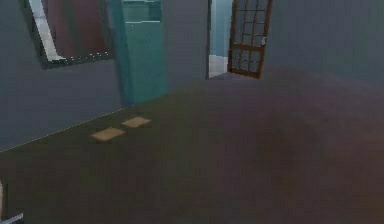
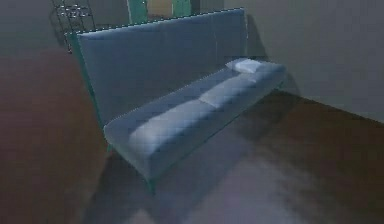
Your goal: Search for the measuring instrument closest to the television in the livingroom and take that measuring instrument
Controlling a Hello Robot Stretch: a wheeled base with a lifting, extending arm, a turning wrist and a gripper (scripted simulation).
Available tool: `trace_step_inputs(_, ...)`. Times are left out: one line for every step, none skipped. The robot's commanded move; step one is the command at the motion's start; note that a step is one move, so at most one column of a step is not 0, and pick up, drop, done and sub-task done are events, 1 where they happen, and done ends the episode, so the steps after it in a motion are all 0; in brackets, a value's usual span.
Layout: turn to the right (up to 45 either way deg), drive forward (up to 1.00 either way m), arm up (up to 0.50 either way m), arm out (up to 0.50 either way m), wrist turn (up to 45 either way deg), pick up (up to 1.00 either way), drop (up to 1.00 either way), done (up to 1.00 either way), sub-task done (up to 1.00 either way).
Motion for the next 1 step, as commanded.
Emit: trace_step_inputs(-27.0, 0.0, 0.0, 0.0, 0.0, 0.0, 0.0, 0.0, 0.0)
